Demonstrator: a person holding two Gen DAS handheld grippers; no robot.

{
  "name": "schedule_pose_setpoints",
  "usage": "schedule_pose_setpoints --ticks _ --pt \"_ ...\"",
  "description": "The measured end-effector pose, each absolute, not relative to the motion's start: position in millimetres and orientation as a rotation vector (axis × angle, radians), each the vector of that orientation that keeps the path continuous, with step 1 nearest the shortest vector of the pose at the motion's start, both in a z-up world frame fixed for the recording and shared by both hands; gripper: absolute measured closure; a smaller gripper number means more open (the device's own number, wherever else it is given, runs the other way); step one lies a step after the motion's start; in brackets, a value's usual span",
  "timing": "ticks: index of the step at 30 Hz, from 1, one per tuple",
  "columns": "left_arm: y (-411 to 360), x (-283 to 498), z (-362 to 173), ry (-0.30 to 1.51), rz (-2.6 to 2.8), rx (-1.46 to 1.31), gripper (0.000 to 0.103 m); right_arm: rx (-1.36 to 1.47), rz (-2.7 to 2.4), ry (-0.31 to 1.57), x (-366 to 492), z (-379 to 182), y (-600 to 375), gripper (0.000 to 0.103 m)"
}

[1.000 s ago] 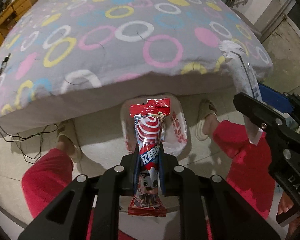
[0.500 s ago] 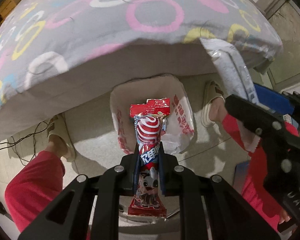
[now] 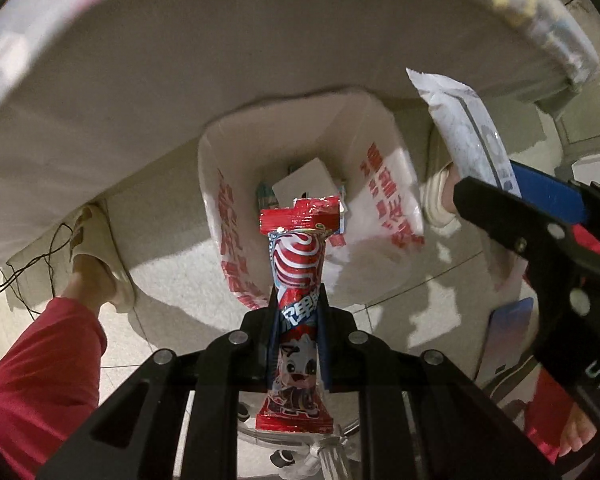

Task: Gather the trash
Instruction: 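Carry the lollipop and snack bar down toward the white bag, then open both tools to drop the lollipop and snack bar into the bag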

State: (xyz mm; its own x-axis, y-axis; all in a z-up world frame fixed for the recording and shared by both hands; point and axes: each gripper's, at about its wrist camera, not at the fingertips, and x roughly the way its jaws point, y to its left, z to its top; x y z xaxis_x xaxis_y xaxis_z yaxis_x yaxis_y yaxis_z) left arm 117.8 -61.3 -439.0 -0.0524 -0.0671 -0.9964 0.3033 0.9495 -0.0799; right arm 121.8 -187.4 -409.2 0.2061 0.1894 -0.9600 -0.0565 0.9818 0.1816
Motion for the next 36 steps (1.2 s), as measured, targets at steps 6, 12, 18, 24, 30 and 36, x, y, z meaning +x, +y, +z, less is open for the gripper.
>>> schedule_pose_setpoints --ticks 6,12,18,24,30,36 --pt "-65 130 -467 1.630 -0.310 0.193 0.087 0.154 0.132 1.408 140 -449 -189 0.064" --pt "-70 140 -492 1.640 -0.306 0.209 0.087 0.186 0.089 1.438 154 -482 -188 0.064" --pt "-74 144 -514 1.657 -0.301 0.238 0.087 0.231 0.074 1.474 163 -509 -184 0.064" --pt "-72 151 -535 1.701 -0.286 0.226 0.087 0.283 0.064 1.512 173 -538 -185 0.064" --pt "-70 158 -552 1.728 -0.267 0.211 0.087 0.312 0.061 1.539 178 -556 -186 0.064" --pt "-70 162 -560 1.757 -0.258 0.200 0.063 0.331 0.063 1.563 179 -565 -189 0.055"
